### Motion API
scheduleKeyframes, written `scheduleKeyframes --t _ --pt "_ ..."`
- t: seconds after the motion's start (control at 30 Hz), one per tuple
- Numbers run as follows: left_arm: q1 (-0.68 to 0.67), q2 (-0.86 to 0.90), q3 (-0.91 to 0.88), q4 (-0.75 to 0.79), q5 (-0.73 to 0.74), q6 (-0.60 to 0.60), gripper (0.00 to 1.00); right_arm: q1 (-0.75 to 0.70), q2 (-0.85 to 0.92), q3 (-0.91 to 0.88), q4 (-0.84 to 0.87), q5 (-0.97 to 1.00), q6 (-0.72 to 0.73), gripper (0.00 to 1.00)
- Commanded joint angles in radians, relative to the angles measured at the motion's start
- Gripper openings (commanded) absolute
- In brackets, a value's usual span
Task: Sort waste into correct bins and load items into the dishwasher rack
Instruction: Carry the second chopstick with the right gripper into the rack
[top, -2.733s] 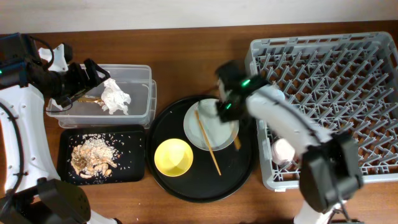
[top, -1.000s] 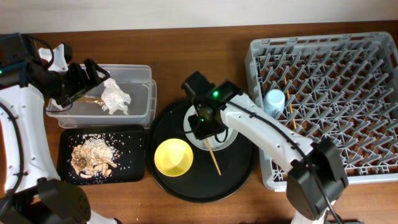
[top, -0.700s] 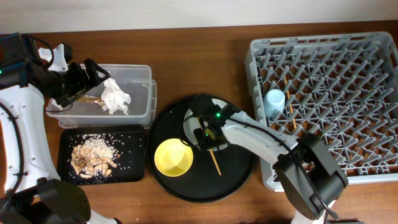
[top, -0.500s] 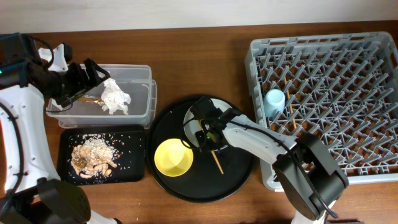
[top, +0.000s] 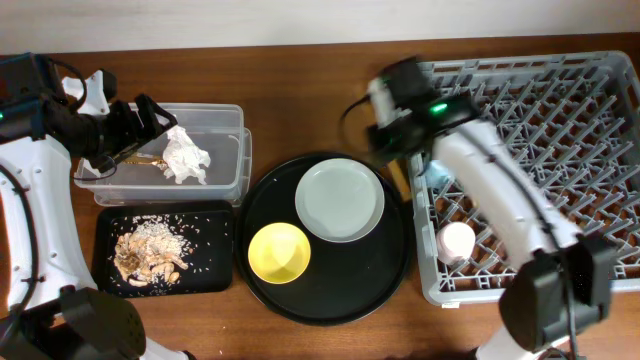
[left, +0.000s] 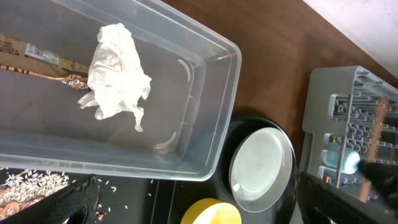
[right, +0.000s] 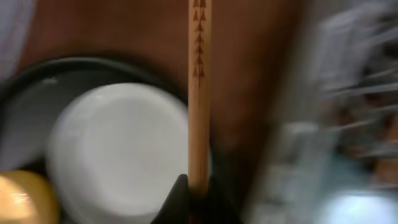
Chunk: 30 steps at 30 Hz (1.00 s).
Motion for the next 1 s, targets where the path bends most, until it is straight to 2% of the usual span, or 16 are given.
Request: scheduleKeyframes --t 0.0,0.13,0.3,0.33,0.4,0.43,0.5,0.57,0.63,0.67,0.77,0.83,0.9,0.97 --pt "0.006 -0.001 0.003 0.0 0.003 -0.002 0.99 -0.174 0.01 -0.001 -0.014 0.02 -0.227 0.04" --pt "0.006 -0.001 0.003 0.0 0.003 -0.002 0.99 -0.36 0.06 -0.003 -0.023 -0.003 -0.228 0.04" --pt "0.006 -0.001 0.003 0.0 0.003 -0.002 0.99 -0.439 0.095 -0.007 -0.032 -0.025 -0.27 0.04" --pt "0.006 -0.001 0.003 -0.001 0.003 -0.002 0.99 -0.444 0.104 -0.007 -0.032 -0.023 -0.272 0.08" --pt "0.006 -0.001 0.003 0.0 0.003 -0.002 0.99 -0.449 0.115 -0.007 -0.032 -0.021 -0.272 0.23" --pt "0.006 -0.001 0.003 0.0 0.003 -0.002 0.99 -0.449 0.118 -0.007 -0.032 -0.022 -0.271 0.25" --pt "0.006 -0.001 0.003 0.0 0.003 -0.002 0.99 -0.449 0.121 -0.007 -0.033 -0.022 -0.267 0.38" --pt "0.006 -0.001 0.003 0.0 0.003 -0.002 0.99 -0.449 0.121 -0.008 -0.036 -0.022 -0.257 0.38" --pt "0.006 -0.001 0.003 0.0 0.003 -0.002 0.99 -0.447 0.121 -0.008 -0.045 -0.045 -0.167 0.38" --pt "0.006 -0.001 0.003 0.0 0.003 -0.002 0.99 -0.446 0.121 -0.008 -0.047 -0.128 -0.097 0.46" --pt "0.006 -0.001 0.003 0.0 0.003 -0.002 0.99 -0.444 0.121 -0.008 -0.072 -0.521 -0.027 0.49" --pt "0.006 -0.001 0.003 0.0 0.003 -0.002 0.99 -0.43 0.121 -0.008 -0.133 -0.789 -0.027 0.56" --pt "0.006 -0.001 0.003 0.0 0.003 -0.002 0.99 -0.398 0.121 -0.008 -0.209 -0.84 -0.036 0.65" --pt "0.006 -0.001 0.003 0.0 0.003 -0.002 0.99 -0.343 0.121 -0.008 -0.28 -0.838 -0.082 0.66"
